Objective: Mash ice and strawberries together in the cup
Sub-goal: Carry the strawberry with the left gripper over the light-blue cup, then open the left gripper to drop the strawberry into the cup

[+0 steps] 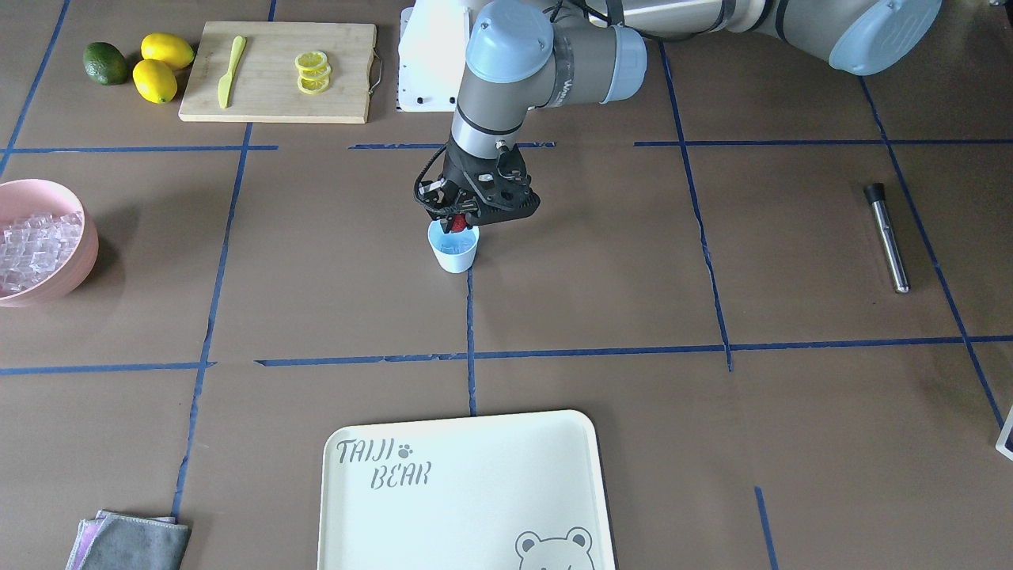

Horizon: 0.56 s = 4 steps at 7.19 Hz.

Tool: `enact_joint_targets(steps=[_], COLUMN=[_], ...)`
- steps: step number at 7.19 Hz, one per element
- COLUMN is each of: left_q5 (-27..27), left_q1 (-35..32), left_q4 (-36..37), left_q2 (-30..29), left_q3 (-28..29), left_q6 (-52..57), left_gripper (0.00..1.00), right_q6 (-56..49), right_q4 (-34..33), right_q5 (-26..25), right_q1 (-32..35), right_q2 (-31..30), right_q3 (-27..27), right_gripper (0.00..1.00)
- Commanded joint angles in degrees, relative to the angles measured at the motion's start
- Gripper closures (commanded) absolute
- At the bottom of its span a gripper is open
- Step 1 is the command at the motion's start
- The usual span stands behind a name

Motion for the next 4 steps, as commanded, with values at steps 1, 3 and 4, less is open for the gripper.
enact_joint_targets(steps=[1,3,4], left_q5=[0.06,0.06,0.06], left_q1=[0.0,0.0,0.0], left_q4=[0.03,0.03,0.03], left_q2=[-0.33,-0.25,-0.25], left_q3=[0.18,0.09,0.0], left_q6=[0.48,3.03,3.12], left_gripper=[0.22,0.01,0.0], right_q6=[0.07,0.24,0.42], right_q4=[0.0,0.09,0.09], right_q5=[0.0,0.0,0.0], right_q1=[0.0,0.0,0.0], right_q2=[0.4,0.49,0.49], right_q3=[0.08,0.08,0.17], right_gripper=[0.01,0.01,0.01])
